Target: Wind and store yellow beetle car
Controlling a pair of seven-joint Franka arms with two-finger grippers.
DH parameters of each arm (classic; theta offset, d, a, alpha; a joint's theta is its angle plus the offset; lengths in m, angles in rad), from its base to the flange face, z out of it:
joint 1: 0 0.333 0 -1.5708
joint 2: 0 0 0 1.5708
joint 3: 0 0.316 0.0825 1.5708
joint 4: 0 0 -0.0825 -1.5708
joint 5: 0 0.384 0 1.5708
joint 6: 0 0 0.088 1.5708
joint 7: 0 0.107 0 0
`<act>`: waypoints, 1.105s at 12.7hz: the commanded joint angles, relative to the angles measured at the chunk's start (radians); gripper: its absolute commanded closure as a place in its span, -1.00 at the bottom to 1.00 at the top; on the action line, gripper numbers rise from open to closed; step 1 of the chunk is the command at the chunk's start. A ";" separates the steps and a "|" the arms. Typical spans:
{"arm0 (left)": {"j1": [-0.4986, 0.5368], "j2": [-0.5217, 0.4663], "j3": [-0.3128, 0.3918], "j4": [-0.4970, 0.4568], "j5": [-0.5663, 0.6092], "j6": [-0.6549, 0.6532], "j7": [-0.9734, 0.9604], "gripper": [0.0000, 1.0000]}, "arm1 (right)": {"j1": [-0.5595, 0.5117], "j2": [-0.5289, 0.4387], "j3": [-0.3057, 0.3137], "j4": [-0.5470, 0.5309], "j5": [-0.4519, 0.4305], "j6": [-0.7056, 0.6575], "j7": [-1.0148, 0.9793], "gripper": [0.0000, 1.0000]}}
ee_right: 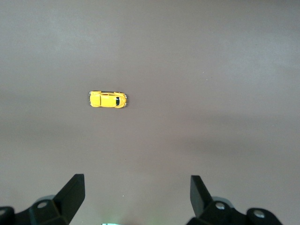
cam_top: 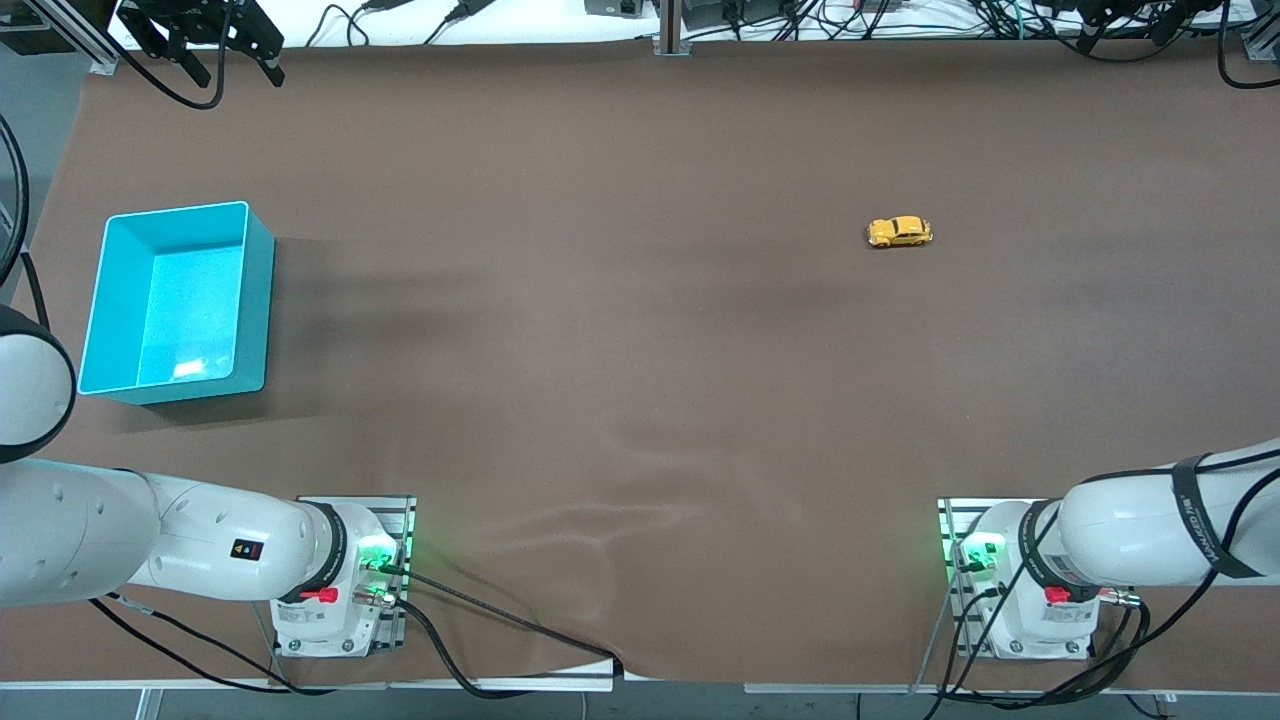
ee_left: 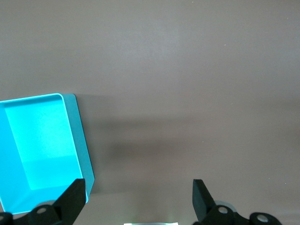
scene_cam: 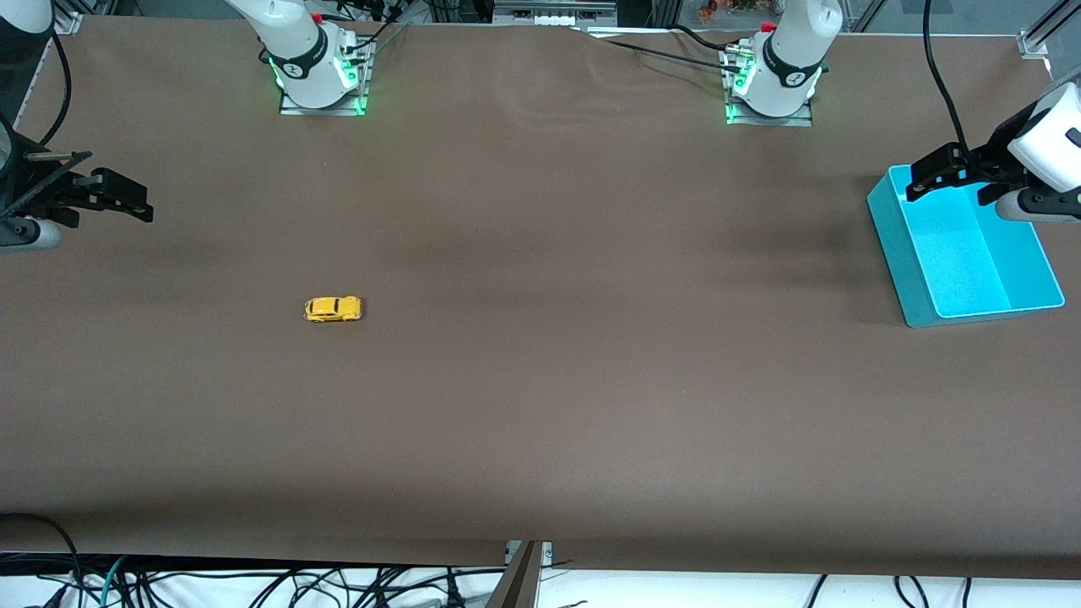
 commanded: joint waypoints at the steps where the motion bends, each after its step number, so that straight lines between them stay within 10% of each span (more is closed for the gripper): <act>1: 0.005 0.000 -0.001 0.021 -0.008 -0.017 0.020 -1.00 | -0.008 -0.003 0.012 0.009 -0.009 -0.008 -0.003 -0.99; 14: 0.004 0.026 -0.007 0.044 0.011 -0.017 0.017 -1.00 | 0.184 0.028 0.016 0.008 0.000 -0.037 -0.006 -0.99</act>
